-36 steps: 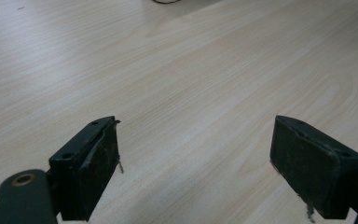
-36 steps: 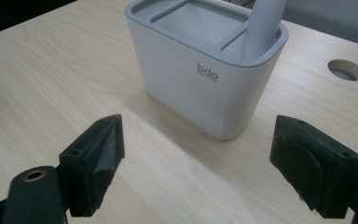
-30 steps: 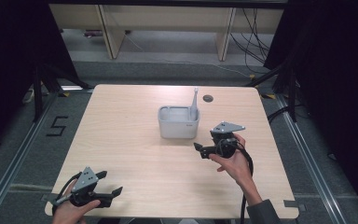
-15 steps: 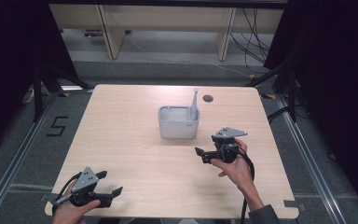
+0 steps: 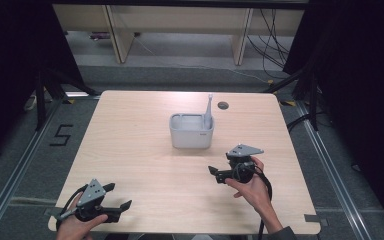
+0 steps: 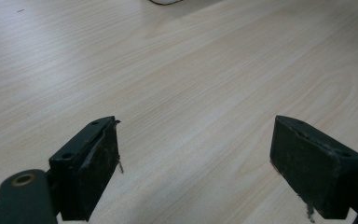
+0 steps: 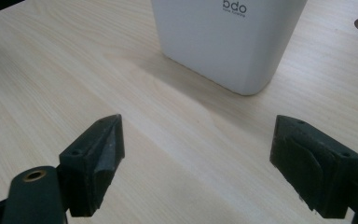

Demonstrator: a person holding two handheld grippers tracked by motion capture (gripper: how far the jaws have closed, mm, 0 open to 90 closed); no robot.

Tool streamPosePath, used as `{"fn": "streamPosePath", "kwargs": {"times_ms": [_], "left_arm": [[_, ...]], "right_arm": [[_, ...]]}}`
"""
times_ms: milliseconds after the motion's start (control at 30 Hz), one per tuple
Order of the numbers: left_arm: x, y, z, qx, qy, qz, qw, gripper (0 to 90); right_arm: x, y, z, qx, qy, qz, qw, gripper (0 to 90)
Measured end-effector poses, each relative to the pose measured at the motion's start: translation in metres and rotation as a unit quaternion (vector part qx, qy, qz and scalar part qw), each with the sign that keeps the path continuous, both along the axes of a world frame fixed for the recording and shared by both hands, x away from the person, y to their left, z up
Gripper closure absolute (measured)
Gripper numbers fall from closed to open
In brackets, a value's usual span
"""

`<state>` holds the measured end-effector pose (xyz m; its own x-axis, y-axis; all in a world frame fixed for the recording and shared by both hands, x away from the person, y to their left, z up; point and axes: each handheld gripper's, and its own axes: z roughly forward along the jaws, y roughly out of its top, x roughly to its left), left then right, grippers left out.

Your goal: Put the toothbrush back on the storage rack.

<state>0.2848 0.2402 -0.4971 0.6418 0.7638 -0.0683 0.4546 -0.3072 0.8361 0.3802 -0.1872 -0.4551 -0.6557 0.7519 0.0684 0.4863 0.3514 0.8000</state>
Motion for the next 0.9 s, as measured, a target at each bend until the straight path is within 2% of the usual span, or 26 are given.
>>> {"fn": "streamPosePath", "kwargs": {"times_ms": [33, 67, 100, 133, 167, 200, 233, 333, 367, 400, 467, 500, 600, 633, 667, 733, 867, 900], "left_arm": [[0.0, 0.0, 0.0, 0.0, 0.0, 0.0, 1.0, 14.8], [0.0, 0.0, 0.0, -0.001, 0.0, 0.0, 1.0, 14.8], [0.0, 0.0, 0.0, -0.001, 0.0, 0.001, 1.0, 14.8], [0.0, 0.0, 0.0, -0.001, 0.0, 0.002, 1.0, 14.9], [0.0, 0.0, 0.0, -0.001, 0.0, 0.001, 1.0, 14.9], [0.0, 0.0, 0.0, -0.001, 0.0, 0.001, 1.0, 14.8], [0.0, 0.0, 0.0, -0.002, 0.0, 0.002, 1.0, 14.9], [0.0, 0.0, 0.0, -0.008, -0.002, 0.0, 1.0, 14.8], [0.0, 0.0, 0.0, -0.009, -0.003, 0.0, 1.0, 14.8], [0.0, 0.0, 0.0, -0.009, -0.002, 0.001, 1.0, 14.8], [0.0, 0.0, 0.0, -0.006, 0.0, 0.0, 1.0, 14.8], [0.0, 0.0, 0.0, -0.001, 0.0, 0.001, 1.0, 14.8], [0.0, 0.0, 0.0, 0.005, 0.0, -0.003, 1.0, 14.8], [0.0, 0.001, 0.0, 0.005, 0.001, -0.003, 1.0, 14.8], [0.001, 0.0, 0.0, 0.001, 0.0, -0.003, 1.0, 14.8], [0.001, 0.001, 0.0, 0.0, 0.0, -0.004, 1.0, 14.8], [0.0, 0.001, 0.0, 0.004, 0.001, -0.002, 1.0, 14.8], [0.0, 0.001, 0.0, 0.005, 0.001, -0.003, 1.0, 14.8]], "right_arm": [[-0.003, 0.0, 0.0, 0.002, 0.01, -0.008, 0.9999, 18.3], [-0.001, 0.0, -0.002, 0.0, 0.0, 0.002, 1.0, 18.3], [-0.003, 0.0, -0.002, 0.002, 0.012, -0.005, 0.9999, 18.4], [-0.003, -0.001, -0.003, -0.003, 0.005, 0.0, 1.0, 18.4], [-0.005, 0.001, -0.004, 0.004, 0.009, -0.005, 0.9999, 18.4], [-0.004, -0.001, -0.004, -0.001, 0.007, 0.006, 1.0, 18.4], [-0.006, -0.001, -0.005, 0.001, 0.004, -0.003, 1.0, 18.4], [-0.009, -0.001, -0.008, 0.001, 0.016, -0.01, 0.9998, 18.5], [-0.008, -0.001, -0.009, -0.002, 0.007, -0.004, 1.0, 18.5], [-0.009, -0.002, -0.01, -0.006, 0.011, -0.006, 0.9999, 18.5], [-0.01, -0.003, -0.011, -0.009, 0.011, -0.001, 0.9999, 18.7], [-0.013, -0.002, -0.012, -0.003, 0.019, -0.01, 0.9998, 18.6], [-0.015, -0.002, -0.015, -0.009, 0.015, -0.001, 0.9999, 18.7], [-0.015, -0.002, -0.015, -0.009, 0.012, 0.003, 0.9999, 18.7], [-0.017, -0.002, -0.015, -0.005, 0.02, -0.007, 0.9998, 18.7], [-0.017, -0.002, -0.016, -0.01, 0.017, 0.003, 0.9998, 18.6], [-0.019, -0.003, -0.017, -0.01, 0.018, 0.005, 0.9998, 18.5], [-0.021, -0.003, -0.018, -0.009, 0.021, -0.002, 0.9997, 18.4]]}}
